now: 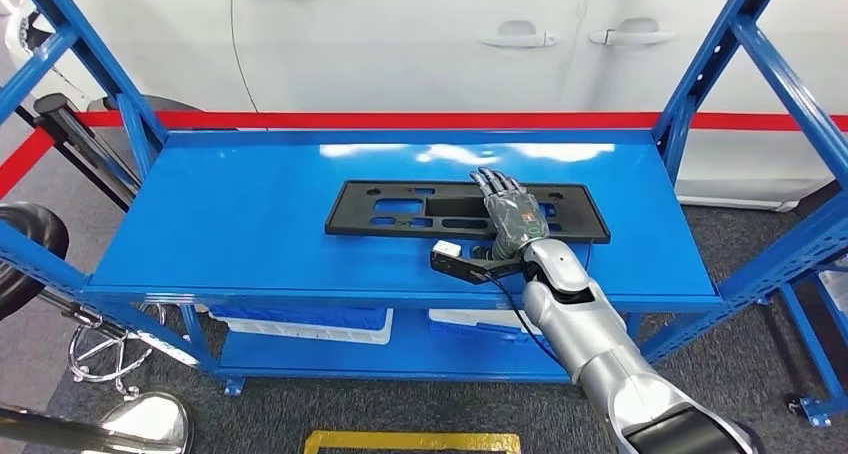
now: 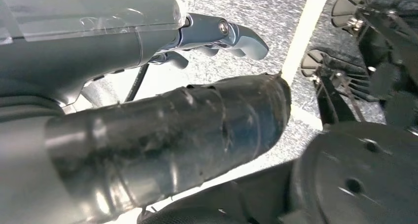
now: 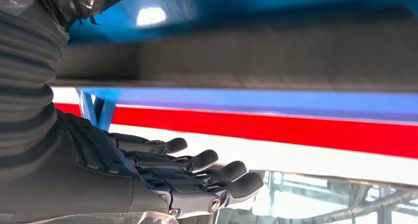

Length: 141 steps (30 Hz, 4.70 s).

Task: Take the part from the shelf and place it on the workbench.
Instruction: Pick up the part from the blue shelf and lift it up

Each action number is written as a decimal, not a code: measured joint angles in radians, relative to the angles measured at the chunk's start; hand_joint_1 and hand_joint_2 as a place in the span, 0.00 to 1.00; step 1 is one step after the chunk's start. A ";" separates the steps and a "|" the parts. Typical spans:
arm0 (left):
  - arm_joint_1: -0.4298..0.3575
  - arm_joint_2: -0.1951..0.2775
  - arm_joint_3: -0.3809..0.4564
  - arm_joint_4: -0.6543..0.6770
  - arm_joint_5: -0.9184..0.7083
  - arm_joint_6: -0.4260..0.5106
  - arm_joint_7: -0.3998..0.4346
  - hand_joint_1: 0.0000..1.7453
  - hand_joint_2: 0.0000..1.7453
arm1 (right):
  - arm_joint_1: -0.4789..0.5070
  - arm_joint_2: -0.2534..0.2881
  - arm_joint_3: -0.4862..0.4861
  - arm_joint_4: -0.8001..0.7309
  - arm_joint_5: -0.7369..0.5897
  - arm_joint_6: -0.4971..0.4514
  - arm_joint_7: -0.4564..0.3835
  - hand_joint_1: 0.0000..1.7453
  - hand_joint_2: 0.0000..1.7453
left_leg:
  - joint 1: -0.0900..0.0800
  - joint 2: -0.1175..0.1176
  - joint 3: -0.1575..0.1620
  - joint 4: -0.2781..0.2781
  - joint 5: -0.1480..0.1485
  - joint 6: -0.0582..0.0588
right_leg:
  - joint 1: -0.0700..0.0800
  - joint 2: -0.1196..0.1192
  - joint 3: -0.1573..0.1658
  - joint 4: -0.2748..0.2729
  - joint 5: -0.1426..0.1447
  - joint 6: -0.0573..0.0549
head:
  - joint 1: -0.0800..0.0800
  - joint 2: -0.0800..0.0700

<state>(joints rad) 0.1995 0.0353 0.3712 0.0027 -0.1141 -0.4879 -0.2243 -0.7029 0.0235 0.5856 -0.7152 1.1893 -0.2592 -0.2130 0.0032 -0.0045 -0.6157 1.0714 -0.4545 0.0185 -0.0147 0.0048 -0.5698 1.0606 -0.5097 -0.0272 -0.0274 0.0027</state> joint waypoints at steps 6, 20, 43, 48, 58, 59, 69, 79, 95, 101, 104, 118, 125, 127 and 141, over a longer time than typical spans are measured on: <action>0.002 0.002 -0.001 0.000 0.000 0.001 0.000 0.00 0.00 | -0.001 0.002 0.000 0.001 0.001 0.001 -0.003 0.00 1.00 | 0.001 0.000 0.031 -0.062 0.003 0.012 | 0.002 -0.001 0.003 -0.002 -0.009 0.028 | 0.001 0.000; 0.001 0.002 -0.002 0.000 0.004 -0.005 0.000 0.00 0.00 | 0.001 0.008 0.008 0.031 -0.003 0.015 -0.023 0.80 1.00 | -0.002 -0.003 0.059 -0.040 -0.040 0.004 | 0.001 -0.001 -0.046 0.002 0.038 0.021 | 0.000 0.000; 0.002 0.005 -0.003 0.000 0.013 -0.007 -0.001 0.00 0.00 | -0.016 0.005 0.011 0.038 -0.008 0.029 -0.024 0.96 1.00 | -0.003 -0.002 0.069 -0.052 -0.038 -0.009 | 0.001 0.000 -0.038 0.000 0.035 0.015 | 0.000 0.000; 0.003 0.008 -0.003 0.000 0.016 -0.011 -0.002 0.00 0.50 | -0.016 0.003 0.011 0.038 -0.009 0.029 -0.024 1.00 1.00 | -0.003 -0.002 0.069 -0.051 -0.039 -0.008 | 0.001 0.000 -0.038 0.000 0.035 0.015 | 0.000 0.000; 0.004 0.020 -0.007 0.000 0.011 -0.027 -0.004 0.00 1.00 | -0.017 -0.003 0.018 0.038 -0.024 0.028 -0.038 1.00 1.00 | -0.003 -0.002 0.069 -0.050 -0.039 -0.007 | 0.001 0.000 -0.037 0.000 0.035 0.015 | 0.000 0.000; 0.004 0.023 -0.008 0.000 0.010 -0.029 -0.004 0.00 1.00 | -0.017 -0.004 0.019 0.037 -0.027 0.024 -0.040 1.00 1.00 | -0.003 -0.002 0.069 -0.050 -0.039 -0.007 | 0.001 0.000 -0.037 0.000 0.036 0.015 | 0.000 0.000; 0.007 0.040 -0.021 0.000 -0.002 -0.037 -0.006 0.00 1.00 | -0.007 -0.045 0.021 -0.100 -0.066 -0.006 -0.074 1.00 1.00 | -0.003 -0.002 0.068 -0.050 -0.039 -0.007 | 0.001 0.000 -0.039 0.000 0.036 0.015 | 0.000 0.000; 0.008 0.043 -0.025 0.000 -0.016 -0.036 -0.008 0.00 1.00 | 0.028 -0.098 0.021 -0.364 -0.043 -0.030 -0.086 1.00 1.00 | -0.004 -0.002 0.065 -0.047 -0.041 -0.006 | -0.002 0.000 -0.040 -0.003 0.037 0.017 | 0.000 0.000; 0.006 0.072 -0.041 0.000 -0.035 -0.052 -0.025 0.00 1.00 | 0.074 -0.197 0.057 -0.675 -0.074 0.027 -0.107 1.00 1.00 | 0.025 -0.001 0.018 -0.009 -0.023 -0.029 | -0.034 0.009 -0.048 0.053 -0.006 0.060 | 0.001 0.000; 0.011 0.074 -0.042 0.000 -0.040 -0.054 -0.026 0.00 1.00 | 0.078 -0.202 0.066 -0.710 -0.103 0.040 -0.114 1.00 1.00 | 0.027 0.002 -0.039 0.127 -0.137 -0.043 | -0.027 -0.001 -0.085 0.051 0.027 0.005 | -0.002 0.000; 0.010 0.075 -0.042 0.000 -0.041 -0.054 -0.026 0.00 1.00 | 0.079 -0.205 0.077 -0.721 -0.120 0.047 -0.124 1.00 1.00 | 0.023 0.002 -0.055 0.253 -0.213 -0.033 | -0.012 -0.004 -0.109 0.049 0.048 -0.004 | -0.002 0.000; 0.008 0.090 -0.045 0.000 -0.044 -0.056 -0.028 0.00 1.00 | 0.076 -0.232 0.113 -0.767 -0.190 0.081 -0.159 1.00 1.00 | -0.012 0.019 0.093 -0.116 0.001 0.046 | -0.002 -0.005 -0.162 0.189 -0.064 0.038 | -0.004 0.000; 0.006 0.087 -0.045 0.000 -0.051 -0.059 -0.028 0.00 1.00 | 0.077 -0.249 0.173 -0.835 -0.239 0.107 -0.181 1.00 1.00 | -0.011 0.017 -0.023 -0.021 0.024 0.019 | -0.007 -0.005 0.031 0.024 -0.032 0.040 | -0.004 0.000; 0.006 0.088 -0.045 0.000 -0.052 -0.060 -0.028 0.00 1.00 | 0.076 -0.251 0.183 -0.849 -0.249 0.113 -0.178 1.00 1.00 | -0.012 0.015 -0.031 -0.017 0.038 0.005 | -0.003 -0.005 0.026 0.013 -0.028 0.020 | -0.004 0.000; 0.000 0.096 -0.045 0.000 -0.063 -0.068 -0.031 0.00 1.00 | 0.050 -0.254 0.198 -0.865 -0.284 0.126 -0.163 1.00 1.00 | 0.006 0.000 0.189 -0.084 -0.112 -0.023 | -0.016 -0.014 -0.129 -0.009 0.141 0.024 | -0.004 0.000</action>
<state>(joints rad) 0.1995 0.1310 0.3258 0.0023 -0.1773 -0.5564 -0.2553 -0.6525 -0.2308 0.7834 -1.5806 0.9051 -0.1329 -0.3762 0.0094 -0.0041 -0.4265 0.9874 -0.5666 -0.0046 -0.0304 -0.0091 -0.6988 1.0518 -0.3687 -0.0029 -0.0317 0.0027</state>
